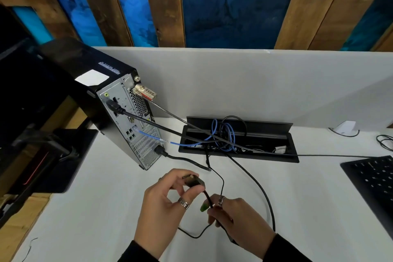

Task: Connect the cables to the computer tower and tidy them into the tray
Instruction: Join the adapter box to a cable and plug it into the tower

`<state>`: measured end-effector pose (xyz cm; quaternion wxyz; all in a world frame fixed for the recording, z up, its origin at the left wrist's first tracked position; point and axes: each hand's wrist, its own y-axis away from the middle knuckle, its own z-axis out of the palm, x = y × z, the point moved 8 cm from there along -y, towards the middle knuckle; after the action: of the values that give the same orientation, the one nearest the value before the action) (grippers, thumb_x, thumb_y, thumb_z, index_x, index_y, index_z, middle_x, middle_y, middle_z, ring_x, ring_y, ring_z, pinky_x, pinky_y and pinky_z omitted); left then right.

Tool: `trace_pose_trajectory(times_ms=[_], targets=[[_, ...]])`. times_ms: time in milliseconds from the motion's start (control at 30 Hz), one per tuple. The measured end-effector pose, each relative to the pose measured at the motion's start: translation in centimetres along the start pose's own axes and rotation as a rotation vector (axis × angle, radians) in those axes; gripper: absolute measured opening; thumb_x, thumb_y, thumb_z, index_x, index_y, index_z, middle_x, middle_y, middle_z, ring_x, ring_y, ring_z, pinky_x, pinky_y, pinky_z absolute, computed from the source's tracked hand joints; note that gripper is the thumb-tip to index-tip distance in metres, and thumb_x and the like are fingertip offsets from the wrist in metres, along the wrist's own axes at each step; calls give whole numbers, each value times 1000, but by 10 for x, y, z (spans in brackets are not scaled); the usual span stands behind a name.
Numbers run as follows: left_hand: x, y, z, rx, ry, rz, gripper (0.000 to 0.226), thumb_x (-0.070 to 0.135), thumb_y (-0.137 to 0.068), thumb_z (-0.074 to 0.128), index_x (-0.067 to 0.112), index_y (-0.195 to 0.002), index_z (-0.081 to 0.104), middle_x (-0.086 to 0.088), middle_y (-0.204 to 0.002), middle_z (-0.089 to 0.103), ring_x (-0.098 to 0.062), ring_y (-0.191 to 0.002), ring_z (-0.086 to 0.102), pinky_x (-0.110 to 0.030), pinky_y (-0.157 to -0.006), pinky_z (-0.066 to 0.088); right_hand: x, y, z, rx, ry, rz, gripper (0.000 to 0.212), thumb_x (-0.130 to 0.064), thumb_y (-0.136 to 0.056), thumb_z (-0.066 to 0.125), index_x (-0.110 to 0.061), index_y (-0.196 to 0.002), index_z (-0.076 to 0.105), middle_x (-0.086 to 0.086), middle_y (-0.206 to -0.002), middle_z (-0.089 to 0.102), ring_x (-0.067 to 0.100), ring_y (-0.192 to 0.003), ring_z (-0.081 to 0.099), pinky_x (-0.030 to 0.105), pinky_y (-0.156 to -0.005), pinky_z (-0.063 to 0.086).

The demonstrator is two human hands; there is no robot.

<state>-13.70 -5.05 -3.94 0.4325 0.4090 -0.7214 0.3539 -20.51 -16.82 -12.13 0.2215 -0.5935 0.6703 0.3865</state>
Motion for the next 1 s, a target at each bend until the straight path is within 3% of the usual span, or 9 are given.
trace_pose_trajectory(times_ms=[67,233,400,467,567,733,833,933,1000], targets=[[-3,1,1,-6,-7,-10,25,46,-61,80,41,-82,66,21,-73,65,-9,-67,56,-6,-72,43,2,5,-4,-4,-5,12,18,-28,-96,44,-42,-92,53,-17,-75,63,5,-71,62,7,-57,37],[-7,3,6,-38,15,-8,33,70,-56,66,47,-80,69,22,-73,64,-12,-74,60,-9,-72,45,10,15,-14,-1,0,48,25,-26,-96,43,-46,-82,47,-15,-76,64,6,-74,63,6,-55,36],[-9,1,12,-47,87,-101,22,39,-56,70,42,-78,69,24,-56,61,-12,-61,52,-11,-69,45,11,21,-17,-36,-61,61,17,-26,-95,46,-40,-89,52,-13,-76,66,1,-71,62,6,-56,38],[-10,1,12,-63,89,-101,19,37,-57,70,40,-77,69,23,-59,64,-15,-62,52,-14,-70,46,1,22,-21,-27,-144,39,15,-25,-95,48,-37,-86,52,-8,-74,66,-2,-62,58,6,-57,38],[-9,5,14,-88,87,-94,18,37,-58,70,36,-76,69,23,-65,65,-5,-61,51,-9,-67,43,-14,22,-30,15,-233,-11,15,-23,-95,48,-31,-83,49,-6,-71,64,-2,-53,51,7,-56,35],[-13,5,4,-25,85,-84,17,37,-58,72,40,-75,71,17,-72,62,-5,-63,47,-14,-72,44,-26,17,-29,76,-241,-91,19,-24,-95,47,-34,-79,50,-7,-68,64,7,-63,51,26,-69,44],[-15,3,-5,-36,81,-77,18,42,-64,76,38,-81,72,14,-79,63,-5,-65,48,-12,-71,43,-33,13,-26,77,-239,-110,23,-25,-96,45,-38,-77,48,-9,-66,62,4,-62,49,25,-67,43],[-20,2,-13,-48,93,-101,20,35,-65,67,36,-84,73,14,-84,64,-5,-65,50,-9,-69,42,-40,9,-19,67,-264,-126,30,-25,-96,44,-48,-77,47,-10,-64,58,4,-63,52,25,-69,45],[-24,3,-18,-54,88,-110,21,34,-64,66,36,-84,73,15,-85,64,-5,-65,51,-10,-69,43,-45,5,-14,52,-292,-129,23,-25,-97,43,-44,-84,48,-14,-61,54,2,-61,51,21,-66,44]])
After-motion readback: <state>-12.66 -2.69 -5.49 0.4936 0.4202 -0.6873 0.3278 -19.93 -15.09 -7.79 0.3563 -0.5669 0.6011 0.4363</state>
